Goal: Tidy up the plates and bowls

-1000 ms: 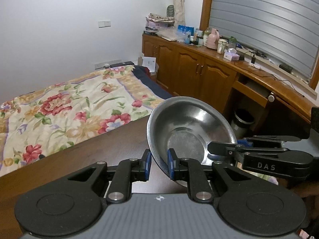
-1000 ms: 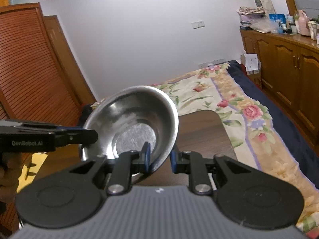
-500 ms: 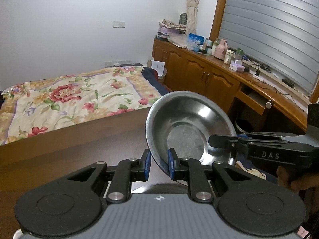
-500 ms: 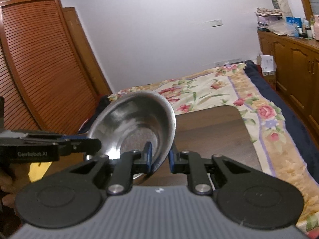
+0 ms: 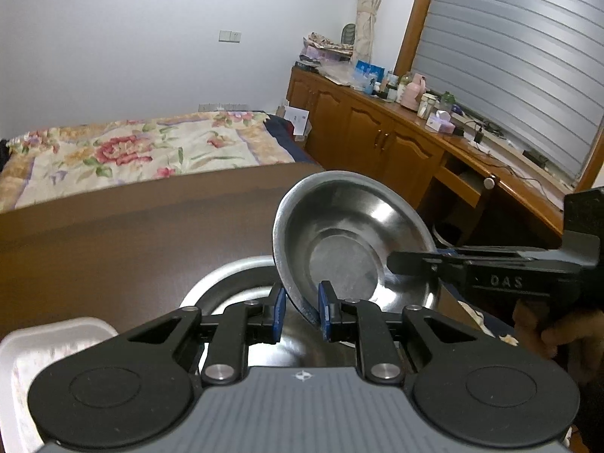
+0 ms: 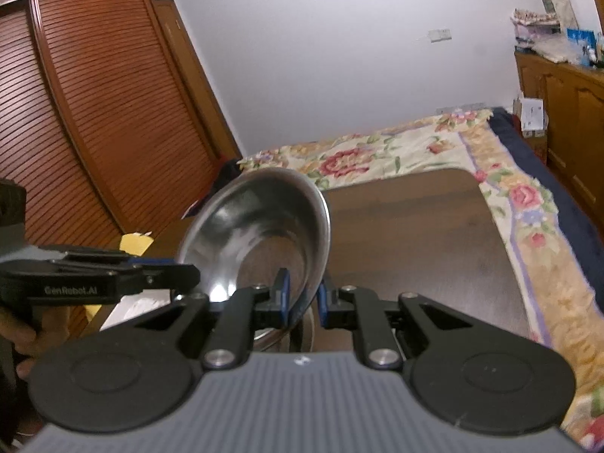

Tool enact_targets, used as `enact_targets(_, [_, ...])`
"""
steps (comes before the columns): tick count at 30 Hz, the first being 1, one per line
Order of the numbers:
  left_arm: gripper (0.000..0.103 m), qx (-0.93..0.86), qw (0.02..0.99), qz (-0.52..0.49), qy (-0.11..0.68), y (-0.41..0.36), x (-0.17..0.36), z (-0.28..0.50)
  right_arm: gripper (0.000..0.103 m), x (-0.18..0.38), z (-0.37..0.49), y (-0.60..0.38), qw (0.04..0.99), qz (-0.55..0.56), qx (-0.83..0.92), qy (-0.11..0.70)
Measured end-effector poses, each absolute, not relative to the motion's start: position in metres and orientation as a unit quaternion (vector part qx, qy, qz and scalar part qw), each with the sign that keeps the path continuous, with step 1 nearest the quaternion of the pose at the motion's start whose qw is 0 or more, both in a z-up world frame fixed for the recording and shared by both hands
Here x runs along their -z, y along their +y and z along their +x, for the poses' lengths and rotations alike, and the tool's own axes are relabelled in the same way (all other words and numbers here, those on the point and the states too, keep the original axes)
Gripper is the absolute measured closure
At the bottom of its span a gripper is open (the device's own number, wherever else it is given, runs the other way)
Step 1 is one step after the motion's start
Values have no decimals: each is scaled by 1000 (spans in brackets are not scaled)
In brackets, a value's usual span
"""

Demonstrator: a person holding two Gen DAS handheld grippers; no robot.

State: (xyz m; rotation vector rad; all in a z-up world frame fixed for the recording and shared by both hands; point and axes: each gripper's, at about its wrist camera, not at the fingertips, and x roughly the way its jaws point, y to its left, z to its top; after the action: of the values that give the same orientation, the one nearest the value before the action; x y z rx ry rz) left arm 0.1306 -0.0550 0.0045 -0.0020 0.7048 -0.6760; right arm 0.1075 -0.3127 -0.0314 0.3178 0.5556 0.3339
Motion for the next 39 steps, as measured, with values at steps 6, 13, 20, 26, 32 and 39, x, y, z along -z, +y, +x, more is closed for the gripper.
enact_targets(6, [83,319,885,-13,339,-37,1,115,88,39,100,-301,929,156,-182,282])
enact_targets(13, [83,305,896,1,324,-26,-1,97,88,40,90,-288,926,151,-198,285])
enact_targets(20, [83,291,902,22,318,-20,0,86,88,39,83,-280,921,150,-217,287])
enact_targets(26, [83,280,902,22,328,-18,8,89,88,42,83,-272,922,132,-217,292])
enact_targets(32, [83,271,902,23,336,-19,21,97,88,49,89,-265,925,123,-204,296])
enact_targets(39, [82,265,902,18,340,-21,31,104,88,53,99,-262,926,105,-195,306])
